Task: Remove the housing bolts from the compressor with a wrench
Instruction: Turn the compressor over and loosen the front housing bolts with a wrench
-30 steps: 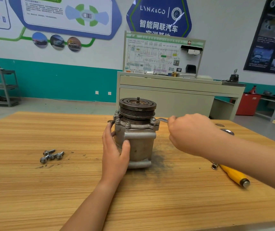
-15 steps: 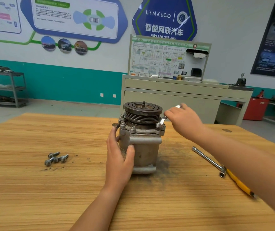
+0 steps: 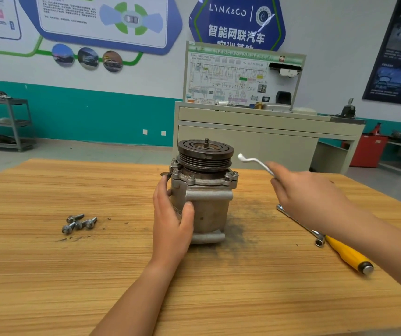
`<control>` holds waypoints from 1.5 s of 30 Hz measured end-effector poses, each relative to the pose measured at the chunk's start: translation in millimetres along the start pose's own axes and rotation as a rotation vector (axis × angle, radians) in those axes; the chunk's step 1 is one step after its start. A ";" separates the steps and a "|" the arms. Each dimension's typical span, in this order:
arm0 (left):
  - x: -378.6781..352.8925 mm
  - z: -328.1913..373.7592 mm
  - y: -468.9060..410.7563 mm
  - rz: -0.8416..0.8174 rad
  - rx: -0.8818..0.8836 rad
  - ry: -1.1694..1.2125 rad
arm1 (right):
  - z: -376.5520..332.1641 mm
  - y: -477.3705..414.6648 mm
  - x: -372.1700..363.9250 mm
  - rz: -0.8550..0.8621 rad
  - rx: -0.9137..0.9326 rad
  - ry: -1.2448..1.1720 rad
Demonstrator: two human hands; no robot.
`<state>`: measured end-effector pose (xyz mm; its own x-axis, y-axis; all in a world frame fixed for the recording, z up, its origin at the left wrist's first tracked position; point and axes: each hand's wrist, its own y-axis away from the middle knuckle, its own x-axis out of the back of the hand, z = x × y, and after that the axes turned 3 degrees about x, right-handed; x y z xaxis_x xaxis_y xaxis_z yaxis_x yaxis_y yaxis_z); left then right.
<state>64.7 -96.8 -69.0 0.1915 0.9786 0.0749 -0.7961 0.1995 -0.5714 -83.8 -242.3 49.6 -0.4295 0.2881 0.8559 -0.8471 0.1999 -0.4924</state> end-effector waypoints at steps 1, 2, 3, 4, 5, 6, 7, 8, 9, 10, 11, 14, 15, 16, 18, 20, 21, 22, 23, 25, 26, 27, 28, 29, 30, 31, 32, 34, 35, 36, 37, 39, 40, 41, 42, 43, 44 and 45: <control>0.0 -0.5 -0.2 0.001 -0.002 -0.004 | -3.3 2.5 1.6 -0.039 -0.001 0.057; -0.1 -0.6 -0.1 0.002 -0.002 -0.007 | -6.8 3.2 2.4 -0.056 0.002 0.086; -0.1 -0.7 0.0 0.002 0.000 -0.009 | -9.8 2.9 3.2 -0.062 0.003 0.101; 0.0 -0.8 0.0 0.002 0.001 -0.010 | -12.4 1.5 3.6 -0.069 0.000 0.114; -0.1 -0.8 0.0 0.003 0.003 -0.011 | -14.1 -0.4 3.4 -0.079 -0.004 0.131; -0.3 -1.0 0.0 0.003 0.008 -0.012 | -15.8 -2.7 3.4 -0.092 -0.003 0.150; -0.5 -1.0 -0.1 0.004 0.015 -0.014 | -17.6 -5.1 3.9 -0.109 0.005 0.170; -0.7 -0.7 -0.1 0.004 0.021 -0.019 | -19.5 -7.6 5.4 -0.127 0.019 0.192; -0.8 -0.4 -0.2 0.004 0.024 -0.025 | -21.0 -10.6 7.3 -0.138 0.039 0.226; -0.8 0.0 -0.1 0.004 0.024 -0.029 | -22.5 -13.4 9.4 -0.141 0.068 0.276; -0.6 0.2 0.0 0.004 0.023 -0.030 | -23.9 -15.1 11.7 -0.140 0.101 0.334; 0.4 1.0 0.7 -0.004 0.026 -0.022 | -25.1 -13.3 14.3 -0.160 0.166 0.443; 0.7 1.3 0.8 -0.006 0.028 -0.021 | -24.6 -12.0 13.0 -0.175 0.174 0.455; 0.8 1.6 0.8 -0.008 0.028 -0.021 | -24.2 -11.5 12.5 -0.188 0.183 0.469; 0.6 2.7 1.2 -0.008 0.028 -0.024 | -23.4 -13.9 13.7 -0.192 0.210 0.510; 0.6 2.9 1.1 -0.009 0.028 -0.029 | -24.7 -18.8 17.9 -0.188 0.248 0.556; 0.8 2.7 1.1 -0.009 0.030 -0.031 | -25.4 -21.0 20.1 -0.191 0.271 0.575; 0.8 2.6 1.0 -0.010 0.033 -0.033 | -25.9 -23.1 21.6 -0.197 0.290 0.588; 0.8 2.7 1.1 -0.010 0.034 -0.036 | -25.5 -24.8 22.6 -0.201 0.303 0.595; 0.8 3.4 1.1 -0.013 0.035 -0.035 | -21.4 -26.5 21.6 -0.200 0.316 0.591; 0.9 3.6 1.1 -0.015 0.035 -0.031 | -17.8 -26.6 20.5 -0.194 0.321 0.579; 1.0 3.5 1.3 -0.017 0.035 -0.026 | -13.3 -26.4 19.4 -0.184 0.324 0.555; 1.3 3.1 1.5 -0.016 0.033 -0.025 | -8.1 -26.5 17.4 -0.178 0.321 0.525; 1.5 2.4 1.4 -0.014 0.031 -0.026 | -3.3 -26.7 14.8 -0.177 0.316 0.496; 1.5 1.5 1.3 -0.011 0.028 -0.027 | 1.2 -27.5 11.6 -0.178 0.311 0.471; 1.2 0.6 1.2 -0.009 0.027 -0.029 | 5.7 -28.7 7.5 -0.171 0.302 0.455; 0.5 -0.1 1.0 -0.007 0.025 -0.030 | 9.7 -31.4 2.5 -0.156 0.288 0.442; -0.8 -1.3 0.7 0.002 0.018 -0.027 | 15.6 -40.4 -8.0 -0.086 0.258 0.426; -1.1 -1.7 0.3 0.009 0.012 -0.025 | 17.9 -46.0 -14.4 -0.035 0.249 0.423; -1.3 -2.4 -0.2 0.015 0.008 -0.024 | 19.1 -51.3 -20.3 0.029 0.256 0.409; -1.3 -3.5 -0.8 0.019 0.005 -0.023 | 19.1 -56.2 -25.8 0.101 0.267 0.372; -1.0 -5.3 -1.7 0.023 0.004 -0.020 | 15.4 -64.8 -38.2 0.226 0.280 0.219; -1.0 -5.8 -2.1 0.024 0.005 -0.018 | 11.9 -69.3 -44.3 0.262 0.288 0.174; -0.8 -5.7 -2.3 0.025 0.006 -0.015 | 7.5 -74.6 -49.4 0.274 0.283 0.146; -0.7 -5.3 -2.7 0.027 0.007 -0.013 | 3.9 -81.6 -55.1 0.263 0.272 0.143; -0.6 -5.1 -3.2 0.028 0.007 -0.011 | 1.0 -87.0 -58.7 0.226 0.246 0.146; -0.5 -5.2 -3.7 0.028 0.010 -0.009 | 2.0 -90.9 -63.3 0.196 0.223 0.151; -0.5 -5.4 -4.2 0.026 0.014 -0.007 | 4.0 -91.7 -64.3 0.194 0.202 0.145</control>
<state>71.0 -98.4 -71.0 0.1667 0.9838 0.0659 -0.8089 0.1747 -0.5614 20.3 -282.8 40.3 -0.5527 0.4363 0.7100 -0.8047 -0.0580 -0.5908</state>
